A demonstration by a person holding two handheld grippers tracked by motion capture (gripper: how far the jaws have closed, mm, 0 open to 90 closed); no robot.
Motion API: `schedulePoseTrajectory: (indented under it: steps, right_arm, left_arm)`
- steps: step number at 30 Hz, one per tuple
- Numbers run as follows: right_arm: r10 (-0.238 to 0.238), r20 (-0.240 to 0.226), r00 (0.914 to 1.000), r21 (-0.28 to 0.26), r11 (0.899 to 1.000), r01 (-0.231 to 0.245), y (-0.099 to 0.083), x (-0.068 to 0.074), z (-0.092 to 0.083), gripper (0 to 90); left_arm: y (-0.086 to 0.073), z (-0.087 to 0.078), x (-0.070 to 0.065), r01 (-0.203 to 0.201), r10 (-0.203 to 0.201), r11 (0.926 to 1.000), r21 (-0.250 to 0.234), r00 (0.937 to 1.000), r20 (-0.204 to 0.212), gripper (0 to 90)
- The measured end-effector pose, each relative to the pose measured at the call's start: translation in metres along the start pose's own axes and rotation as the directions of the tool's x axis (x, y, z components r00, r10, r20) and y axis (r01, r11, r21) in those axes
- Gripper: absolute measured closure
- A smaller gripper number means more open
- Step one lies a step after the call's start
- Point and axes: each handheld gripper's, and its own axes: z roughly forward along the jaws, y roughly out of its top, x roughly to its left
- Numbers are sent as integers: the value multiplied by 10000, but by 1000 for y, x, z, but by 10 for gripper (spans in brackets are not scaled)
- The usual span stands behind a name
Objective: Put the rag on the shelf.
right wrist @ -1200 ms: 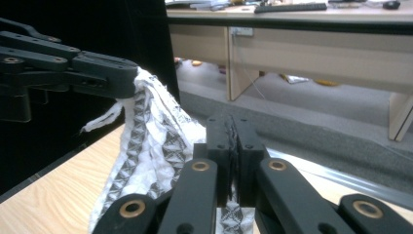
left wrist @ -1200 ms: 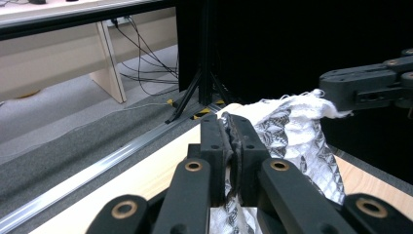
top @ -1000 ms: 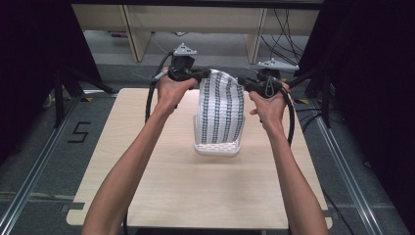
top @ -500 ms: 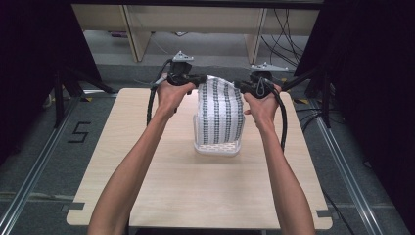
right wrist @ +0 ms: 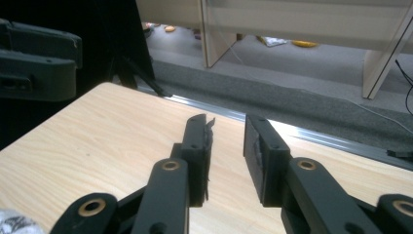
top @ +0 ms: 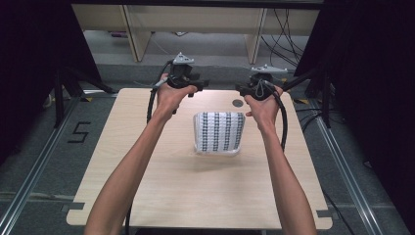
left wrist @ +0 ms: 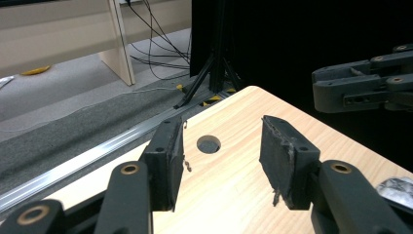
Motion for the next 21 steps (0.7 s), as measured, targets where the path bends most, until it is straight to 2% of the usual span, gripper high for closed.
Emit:
schedulePoseTrajectory:
  steps: [2,3,4,7,9,10,12,13,14,15,17,19,21]
  right_arm:
    - [108,29,9999,69,9999,-109,0,2,-1,703]
    - [-61,-119,9999,-33,10000,61,1,1,-2,696]
    - [75,-86,9999,-3,10000,-75,1,2,-3,695]
    - [-47,-162,9999,-14,10000,47,1,2,-4,683]
    - [50,-237,9997,-53,10000,-52,1,3,-6,672]
    - [-119,-350,9993,-28,9999,118,1,3,-7,657]
    - [-23,-369,9993,79,10000,26,0,4,-8,647]
    - [-112,-348,9993,38,9999,113,0,4,-9,634]
    - [-164,-519,9985,3,9999,164,-1,3,-9,623]
    - [76,-588,9982,48,10000,-74,-1,4,-12,594]
    - [-13,-655,9979,35,10000,16,-2,4,-12,578]
    - [241,-718,9971,131,9996,-232,-3,8,-15,531]
    - [81,-854,9963,92,9999,-73,-3,6,-15,474]
  left_arm:
    - [-1,-2,-1,76,-75,10000,-48,9999,93,498]
    - [-1,-3,-1,73,-73,10000,6,9999,148,496]
    - [-1,-5,-1,54,-54,10000,66,9999,110,495]
    - [-2,-8,-1,144,-145,9999,84,9999,76,478]
    - [-4,-11,0,406,-407,9991,111,9992,40,425]
    - [-5,-11,0,445,-446,9990,108,9990,56,392]
    - [-7,-14,1,445,-447,9985,311,9990,41,384]
    - [-9,-15,2,487,-488,9983,332,9988,15,372]
    - [-10,-16,3,519,-520,9980,347,9986,13,358]
    - [-12,-18,6,787,-790,9966,250,9968,136,341]
    - [-13,-19,7,891,-895,9957,271,9959,122,330]
    - [-15,-20,8,1039,-1044,9942,269,9944,183,305]
    - [-17,-22,8,1072,-1080,9936,347,9939,222,291]
